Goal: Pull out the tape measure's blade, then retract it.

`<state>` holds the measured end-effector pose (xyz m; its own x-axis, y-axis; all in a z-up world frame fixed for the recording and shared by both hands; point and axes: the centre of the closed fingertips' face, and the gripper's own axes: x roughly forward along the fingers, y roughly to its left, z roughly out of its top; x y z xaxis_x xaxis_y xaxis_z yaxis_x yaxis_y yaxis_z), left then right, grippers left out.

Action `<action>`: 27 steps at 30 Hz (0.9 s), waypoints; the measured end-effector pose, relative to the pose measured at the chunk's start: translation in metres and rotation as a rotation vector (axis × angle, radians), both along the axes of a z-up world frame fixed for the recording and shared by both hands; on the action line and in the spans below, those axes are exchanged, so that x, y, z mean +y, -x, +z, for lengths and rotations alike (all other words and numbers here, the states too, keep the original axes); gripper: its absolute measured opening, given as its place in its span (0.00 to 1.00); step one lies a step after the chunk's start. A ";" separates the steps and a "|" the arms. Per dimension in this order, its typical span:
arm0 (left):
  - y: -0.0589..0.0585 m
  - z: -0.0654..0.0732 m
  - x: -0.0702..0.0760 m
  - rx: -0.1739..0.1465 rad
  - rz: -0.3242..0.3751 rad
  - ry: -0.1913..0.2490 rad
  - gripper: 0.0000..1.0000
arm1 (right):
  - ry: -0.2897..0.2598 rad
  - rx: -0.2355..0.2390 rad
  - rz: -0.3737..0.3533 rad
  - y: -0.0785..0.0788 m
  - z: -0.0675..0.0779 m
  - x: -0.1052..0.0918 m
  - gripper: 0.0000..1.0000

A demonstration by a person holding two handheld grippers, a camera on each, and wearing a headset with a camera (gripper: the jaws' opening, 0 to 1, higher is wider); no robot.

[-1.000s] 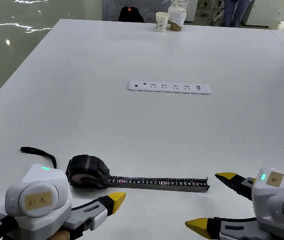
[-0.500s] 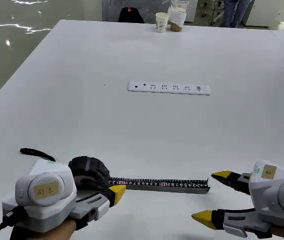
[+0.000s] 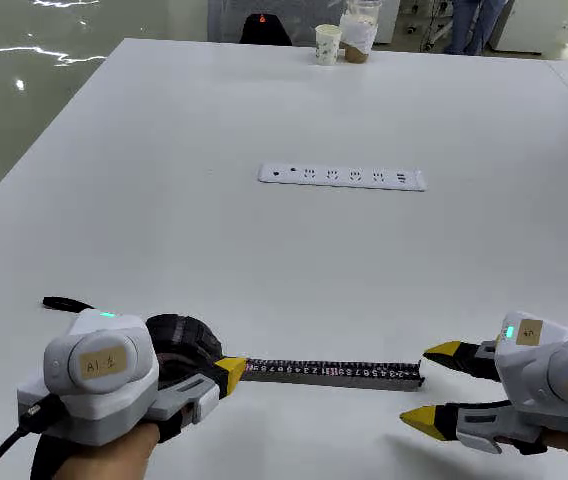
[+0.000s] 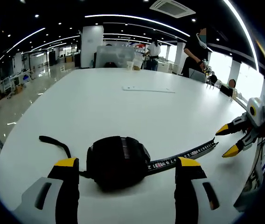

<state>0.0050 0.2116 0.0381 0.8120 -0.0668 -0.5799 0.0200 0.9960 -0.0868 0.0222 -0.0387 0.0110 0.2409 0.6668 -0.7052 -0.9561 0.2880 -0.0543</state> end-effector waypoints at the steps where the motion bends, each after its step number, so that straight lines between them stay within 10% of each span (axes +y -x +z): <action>1: -0.001 -0.001 0.000 0.001 0.001 0.000 0.79 | 0.006 0.003 0.008 -0.001 -0.002 0.000 0.40; 27: -0.009 -0.014 0.007 0.043 0.062 0.030 0.65 | 0.095 0.021 0.150 -0.020 -0.020 -0.004 0.14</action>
<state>0.0140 0.2183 0.0240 0.7892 -0.0350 -0.6131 -0.0463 0.9921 -0.1162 0.0419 -0.0422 -0.0087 0.1284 0.6241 -0.7707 -0.9891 0.1369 -0.0539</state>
